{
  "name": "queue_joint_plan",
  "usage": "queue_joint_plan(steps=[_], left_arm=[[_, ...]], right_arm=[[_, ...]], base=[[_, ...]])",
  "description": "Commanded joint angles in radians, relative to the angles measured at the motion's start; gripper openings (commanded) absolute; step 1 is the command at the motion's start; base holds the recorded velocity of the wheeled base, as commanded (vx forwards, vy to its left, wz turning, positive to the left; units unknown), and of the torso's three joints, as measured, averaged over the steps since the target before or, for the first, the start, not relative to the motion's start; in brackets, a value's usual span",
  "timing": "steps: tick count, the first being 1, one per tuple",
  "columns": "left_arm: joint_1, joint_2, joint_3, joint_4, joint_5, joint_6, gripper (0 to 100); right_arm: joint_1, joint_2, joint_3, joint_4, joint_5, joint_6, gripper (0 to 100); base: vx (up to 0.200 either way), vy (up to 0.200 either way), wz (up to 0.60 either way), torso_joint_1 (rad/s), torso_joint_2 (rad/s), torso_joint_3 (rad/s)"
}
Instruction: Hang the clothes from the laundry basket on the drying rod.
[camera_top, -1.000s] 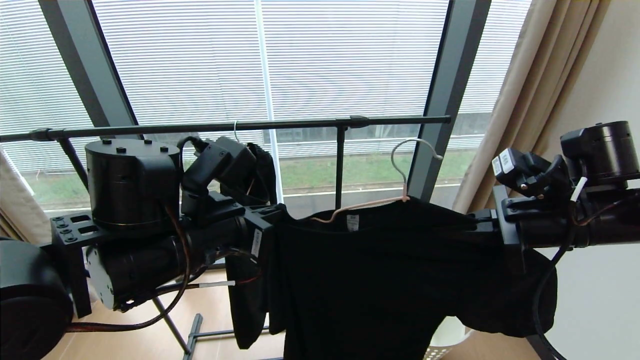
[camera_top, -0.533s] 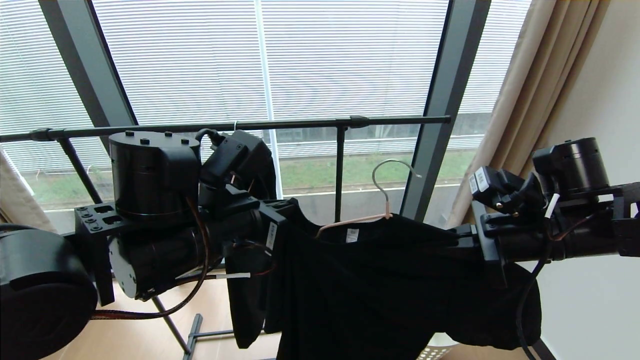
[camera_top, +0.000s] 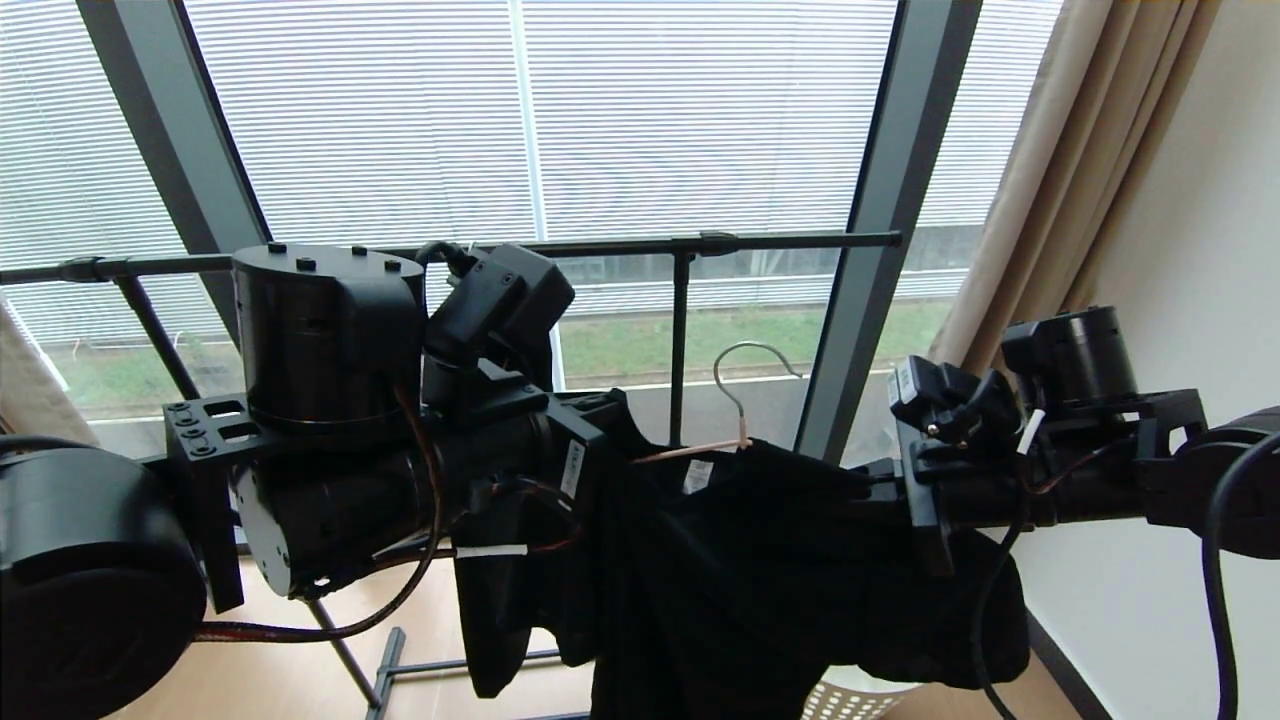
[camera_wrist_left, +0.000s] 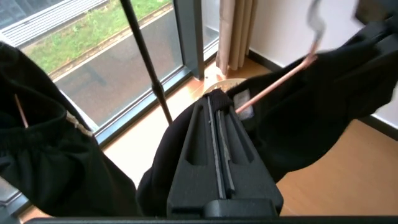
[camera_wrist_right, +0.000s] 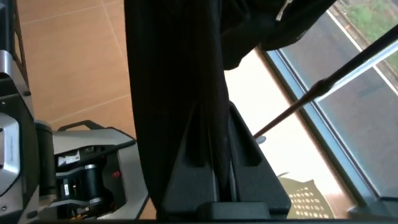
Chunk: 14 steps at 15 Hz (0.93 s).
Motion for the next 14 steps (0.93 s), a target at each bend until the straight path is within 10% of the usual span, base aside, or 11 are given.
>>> queue_joint_plan(steps=[1, 8, 14], left_arm=[[-0.011, 0.007, -0.045, 0.044, 0.000, -0.003, 0], [-0.040, 0.017, -0.080, 0.052, 0.000, -0.005, 0], [-0.042, 0.013, -0.080, 0.069, 0.000, -0.008, 0]], right_arm=[[0.021, 0.057, 0.046, -0.049, 0.002, 0.003, 0], [0.046, 0.093, 0.074, -0.104, 0.021, 0.006, 0], [0.021, 0.054, 0.148, -0.317, 0.202, 0.201, 0]], base=[[0.000, 0.000, 0.00, 0.000, 0.00, 0.000], [0.000, 0.000, 0.00, 0.000, 0.00, 0.000], [0.000, 0.000, 0.00, 0.000, 0.00, 0.000]])
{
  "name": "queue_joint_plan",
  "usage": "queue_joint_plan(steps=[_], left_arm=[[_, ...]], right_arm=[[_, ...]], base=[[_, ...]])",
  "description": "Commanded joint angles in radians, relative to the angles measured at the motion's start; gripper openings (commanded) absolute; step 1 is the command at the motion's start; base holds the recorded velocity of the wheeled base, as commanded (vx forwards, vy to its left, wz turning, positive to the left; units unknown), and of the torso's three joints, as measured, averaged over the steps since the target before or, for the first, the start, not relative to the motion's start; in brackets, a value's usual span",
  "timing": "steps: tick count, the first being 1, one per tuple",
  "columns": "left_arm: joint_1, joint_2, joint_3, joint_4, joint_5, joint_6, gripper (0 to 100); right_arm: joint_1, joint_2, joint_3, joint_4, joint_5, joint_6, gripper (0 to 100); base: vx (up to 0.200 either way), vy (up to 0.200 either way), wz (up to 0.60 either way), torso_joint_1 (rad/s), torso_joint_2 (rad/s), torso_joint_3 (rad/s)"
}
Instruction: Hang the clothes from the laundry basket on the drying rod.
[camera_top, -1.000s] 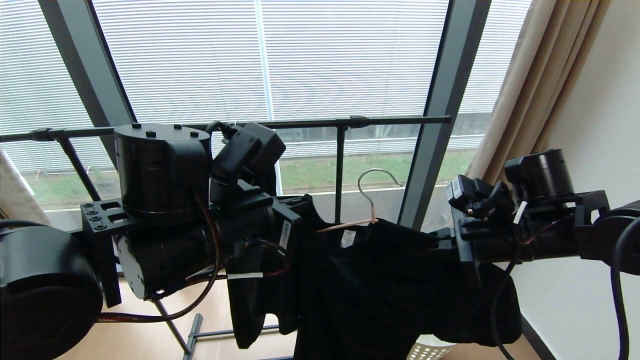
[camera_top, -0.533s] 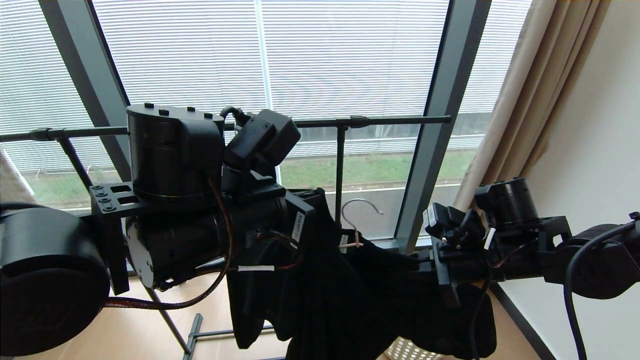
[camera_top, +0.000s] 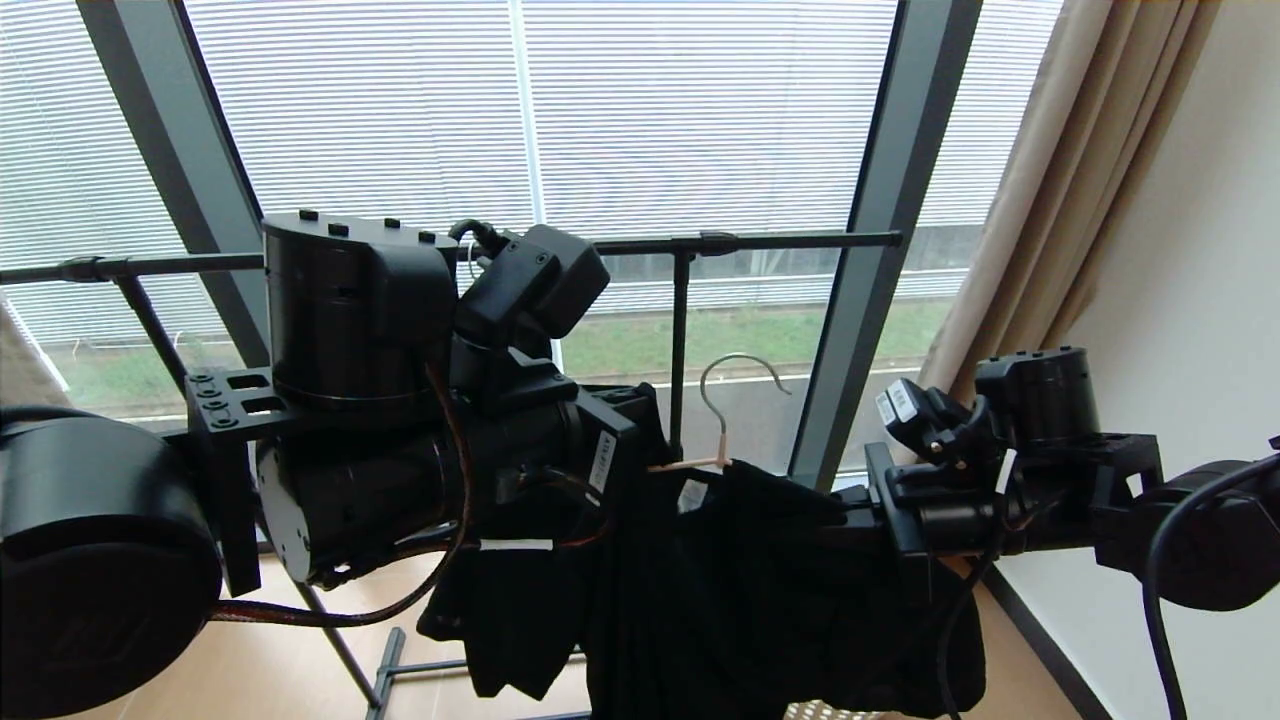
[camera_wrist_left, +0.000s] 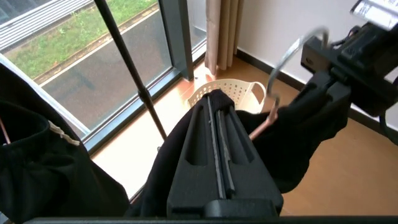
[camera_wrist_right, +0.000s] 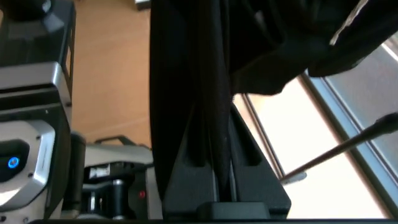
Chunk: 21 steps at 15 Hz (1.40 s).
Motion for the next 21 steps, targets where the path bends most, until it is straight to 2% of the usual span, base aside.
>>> queue_joint_plan(steps=[1, 2, 4, 5, 15, 16, 18, 19, 20, 21], left_arm=[[-0.002, -0.001, 0.000, 0.000, 0.000, 0.000, 0], [-0.014, -0.001, -0.002, 0.000, 0.003, 0.000, 0], [-0.015, -0.001, -0.005, 0.000, 0.003, 0.000, 0], [-0.015, -0.001, -0.009, 0.000, 0.005, 0.001, 100], [-0.025, -0.043, 0.001, 0.002, 0.005, 0.000, 100], [0.080, -0.109, 0.086, 0.000, -0.027, 0.006, 100], [0.196, -0.162, 0.163, -0.001, -0.162, 0.006, 100], [0.262, -0.196, 0.204, -0.001, -0.265, 0.006, 100], [0.363, -0.219, 0.252, -0.006, -0.391, 0.009, 100], [0.417, -0.222, 0.271, -0.007, -0.449, 0.011, 100]], right_arm=[[-0.002, -0.010, 0.038, -0.067, 0.007, 0.051, 0], [-0.002, -0.007, 0.077, -0.191, 0.034, 0.128, 0], [-0.002, -0.001, 0.109, -0.297, 0.037, 0.186, 0], [0.000, 0.004, 0.116, -0.324, 0.037, 0.198, 0], [-0.002, 0.025, 0.118, -0.337, 0.039, 0.200, 0], [-0.028, 0.022, 0.120, -0.349, 0.068, 0.200, 0], [-0.049, 0.022, 0.121, -0.374, 0.097, 0.201, 0], [-0.063, 0.022, 0.121, -0.381, 0.105, 0.201, 0], [-0.081, 0.021, 0.120, -0.381, 0.125, 0.200, 0], [-0.094, 0.021, 0.120, -0.383, 0.143, 0.200, 0]], base=[[0.000, 0.000, 0.00, 0.000, 0.00, 0.000], [0.000, 0.000, 0.00, 0.000, 0.00, 0.000], [0.000, 0.000, 0.00, 0.000, 0.00, 0.000], [0.000, 0.000, 0.00, 0.000, 0.00, 0.000], [0.000, 0.000, 0.00, 0.000, 0.00, 0.000], [0.000, 0.000, 0.00, 0.000, 0.00, 0.000], [0.000, 0.000, 0.00, 0.000, 0.00, 0.000], [0.000, 0.000, 0.00, 0.000, 0.00, 0.000], [0.000, 0.000, 0.00, 0.000, 0.00, 0.000], [0.000, 0.000, 0.00, 0.000, 0.00, 0.000]])
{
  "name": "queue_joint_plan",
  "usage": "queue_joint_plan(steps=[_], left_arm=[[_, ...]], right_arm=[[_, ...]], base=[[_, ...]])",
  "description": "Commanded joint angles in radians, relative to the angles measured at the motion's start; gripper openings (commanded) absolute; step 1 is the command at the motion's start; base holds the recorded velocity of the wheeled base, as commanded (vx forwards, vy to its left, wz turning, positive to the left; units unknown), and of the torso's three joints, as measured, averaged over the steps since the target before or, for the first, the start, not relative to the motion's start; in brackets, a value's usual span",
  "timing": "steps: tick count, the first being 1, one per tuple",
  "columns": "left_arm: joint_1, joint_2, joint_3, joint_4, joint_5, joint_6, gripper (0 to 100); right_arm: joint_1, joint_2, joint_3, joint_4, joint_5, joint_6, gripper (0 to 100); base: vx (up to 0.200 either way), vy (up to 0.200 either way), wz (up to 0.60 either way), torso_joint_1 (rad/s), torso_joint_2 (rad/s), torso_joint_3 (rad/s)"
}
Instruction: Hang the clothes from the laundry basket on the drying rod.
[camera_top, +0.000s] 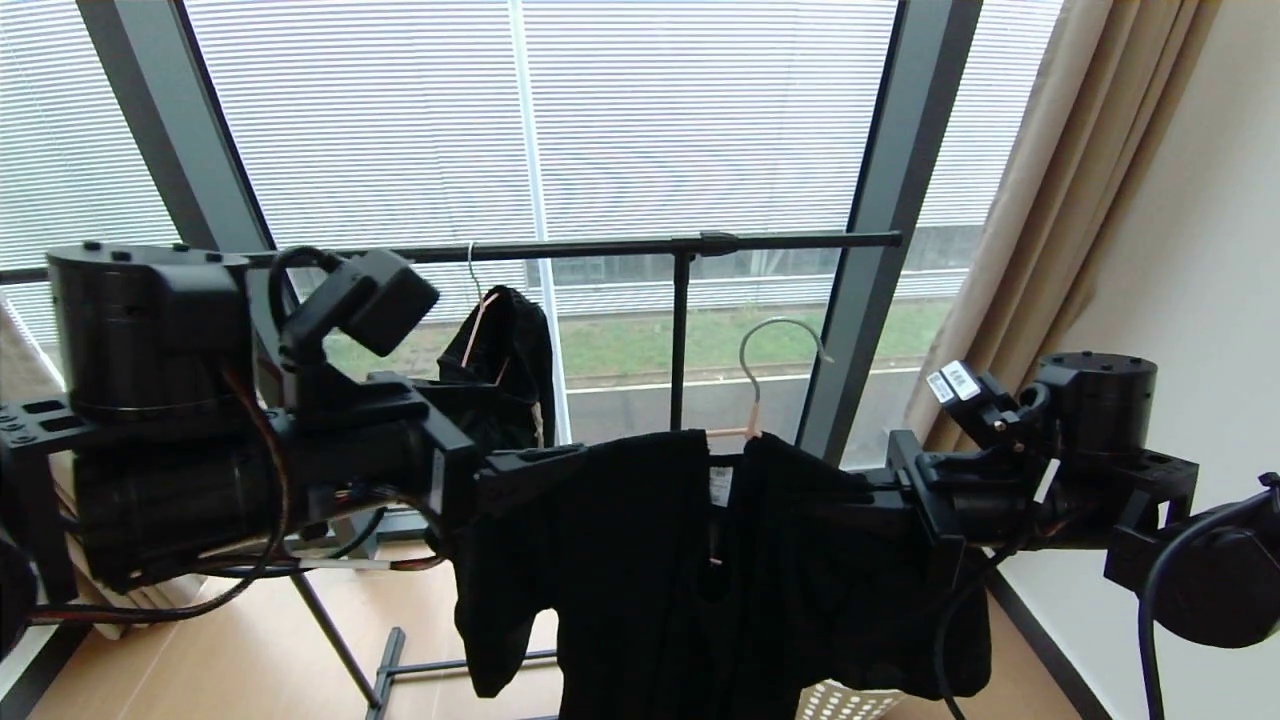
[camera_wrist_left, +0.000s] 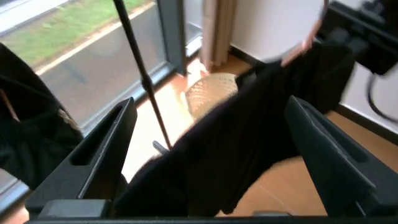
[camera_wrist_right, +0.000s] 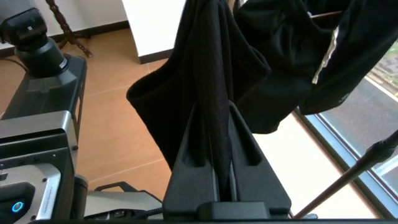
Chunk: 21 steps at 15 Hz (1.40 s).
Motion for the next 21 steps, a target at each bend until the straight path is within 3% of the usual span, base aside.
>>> queue_joint_plan(steps=[1, 2, 5, 10, 16, 20, 21], left_arm=[[0.151, -0.066, 0.087, -0.007, -0.122, 0.003, 100], [0.200, -0.060, 0.121, -0.027, -0.210, 0.003, 100], [0.230, 0.014, 0.219, -0.129, -0.369, 0.004, 100], [0.232, 0.173, 0.325, -0.389, -0.375, -0.002, 100], [0.253, 0.305, 0.306, -0.442, -0.372, -0.012, 100], [0.255, 0.367, 0.291, -0.540, -0.366, -0.097, 100], [0.255, 0.367, 0.291, -0.543, -0.364, -0.103, 0]], right_arm=[[-0.024, -0.002, 0.000, -0.001, 0.015, -0.003, 0], [-0.039, -0.004, -0.001, -0.001, 0.035, -0.003, 0], [-0.060, -0.002, -0.006, -0.007, 0.049, -0.003, 0], [-0.074, -0.002, 0.000, -0.035, 0.049, -0.003, 0], [-0.074, -0.014, 0.005, -0.035, 0.049, -0.005, 0], [-0.073, -0.021, 0.017, -0.037, 0.049, -0.008, 0], [-0.073, -0.022, 0.017, -0.037, 0.049, -0.008, 0]], base=[[0.000, 0.000, 0.00, 0.000, 0.00, 0.000], [0.000, 0.000, 0.00, 0.000, 0.00, 0.000], [0.000, 0.000, 0.00, 0.000, 0.00, 0.000], [0.000, 0.000, 0.00, 0.000, 0.00, 0.000], [0.000, 0.000, 0.00, 0.000, 0.00, 0.000], [0.000, 0.000, 0.00, 0.000, 0.00, 0.000], [0.000, 0.000, 0.00, 0.000, 0.00, 0.000]])
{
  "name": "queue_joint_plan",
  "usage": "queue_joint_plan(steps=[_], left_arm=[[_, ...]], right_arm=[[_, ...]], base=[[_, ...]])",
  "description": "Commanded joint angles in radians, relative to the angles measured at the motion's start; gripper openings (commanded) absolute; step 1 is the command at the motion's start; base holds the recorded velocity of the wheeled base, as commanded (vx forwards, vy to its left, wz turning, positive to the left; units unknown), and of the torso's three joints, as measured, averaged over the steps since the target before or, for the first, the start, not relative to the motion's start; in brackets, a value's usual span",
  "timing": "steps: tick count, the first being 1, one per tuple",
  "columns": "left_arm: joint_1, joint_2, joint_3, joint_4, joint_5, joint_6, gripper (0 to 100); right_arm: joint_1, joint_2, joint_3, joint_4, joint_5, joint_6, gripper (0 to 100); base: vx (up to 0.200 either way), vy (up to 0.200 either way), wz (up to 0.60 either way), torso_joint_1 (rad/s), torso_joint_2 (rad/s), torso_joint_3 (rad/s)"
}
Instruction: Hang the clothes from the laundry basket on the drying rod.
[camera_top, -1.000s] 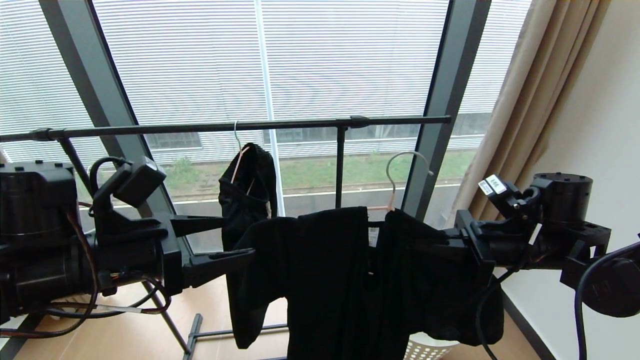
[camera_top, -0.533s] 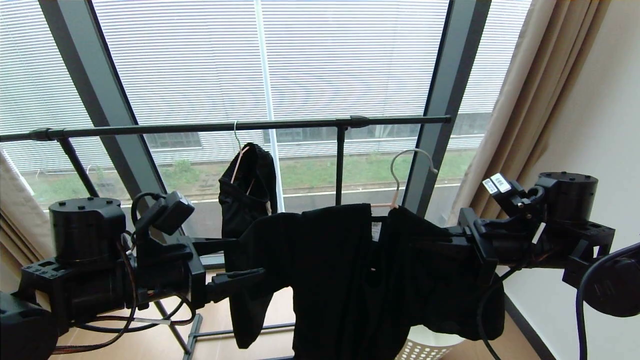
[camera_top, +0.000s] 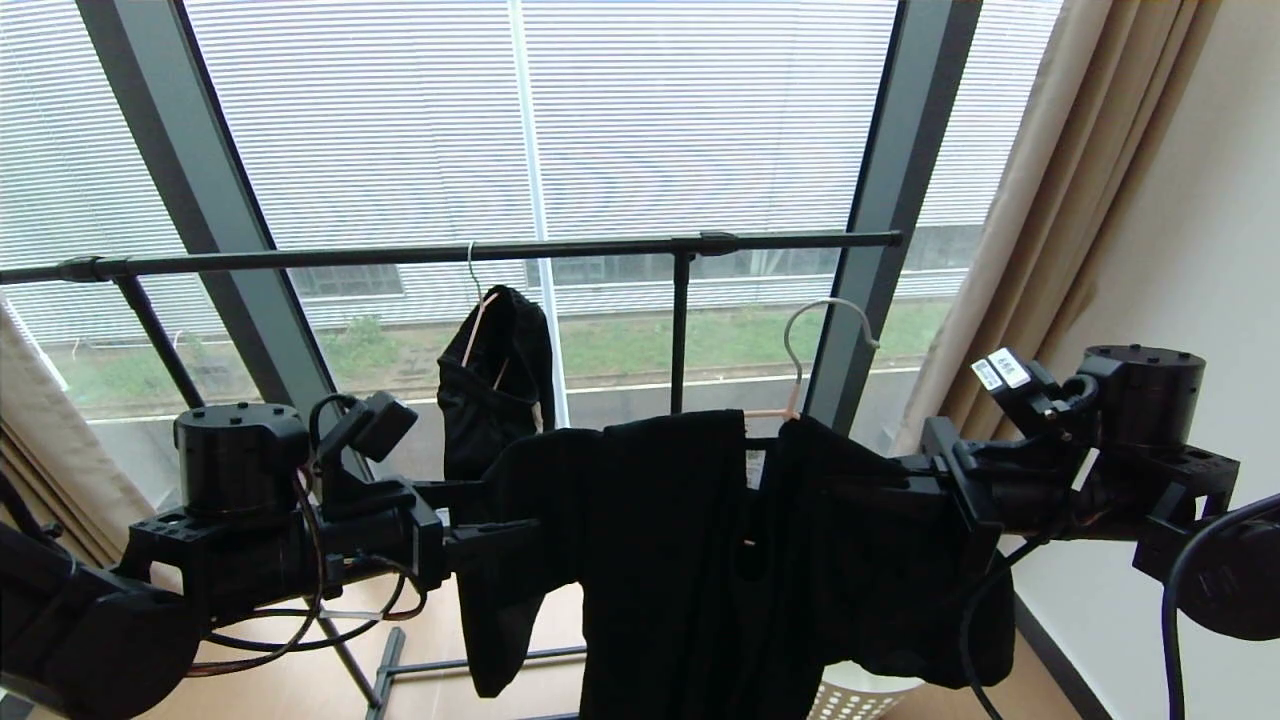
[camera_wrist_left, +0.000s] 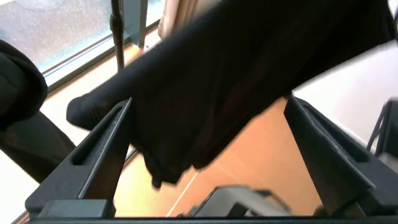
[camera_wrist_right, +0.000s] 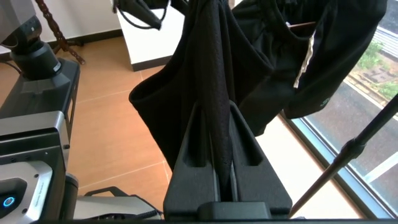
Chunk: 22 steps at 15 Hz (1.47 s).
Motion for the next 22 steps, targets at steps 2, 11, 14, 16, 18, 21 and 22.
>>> queue_joint_plan(steps=[2, 11, 14, 16, 18, 21, 22], left_arm=[[0.000, 0.023, -0.004, -0.002, 0.000, -0.004, 0], [0.058, 0.001, -0.009, -0.002, 0.000, 0.002, 0], [0.084, 0.001, -0.010, -0.002, -0.001, 0.002, 0], [0.094, 0.001, -0.012, -0.002, -0.003, 0.002, 0], [0.104, 0.001, -0.013, -0.004, -0.003, 0.004, 0], [0.104, 0.003, -0.016, -0.002, -0.003, 0.002, 0], [0.104, 0.003, -0.016, -0.004, -0.003, 0.002, 0]], right_arm=[[0.001, -0.007, 0.003, 0.000, 0.000, 0.000, 0], [-0.017, -0.006, 0.003, -0.040, 0.000, 0.003, 0], [-0.024, -0.007, 0.003, -0.043, 0.000, 0.003, 0], [-0.040, -0.015, -0.002, -0.043, 0.000, 0.003, 0], [-0.057, -0.020, -0.003, -0.043, 0.005, 0.004, 0], [-0.071, -0.021, -0.005, -0.045, 0.022, 0.003, 0], [-0.076, -0.026, -0.008, -0.045, 0.022, 0.004, 0]], base=[[0.000, 0.000, 0.00, 0.000, 0.00, 0.000], [0.000, 0.000, 0.00, 0.000, 0.00, 0.000], [0.000, 0.000, 0.00, 0.000, 0.00, 0.000], [0.000, 0.000, 0.00, 0.000, 0.00, 0.000], [0.000, 0.000, 0.00, 0.000, 0.00, 0.000], [0.000, 0.000, 0.00, 0.000, 0.00, 0.000], [0.000, 0.000, 0.00, 0.000, 0.00, 0.000]])
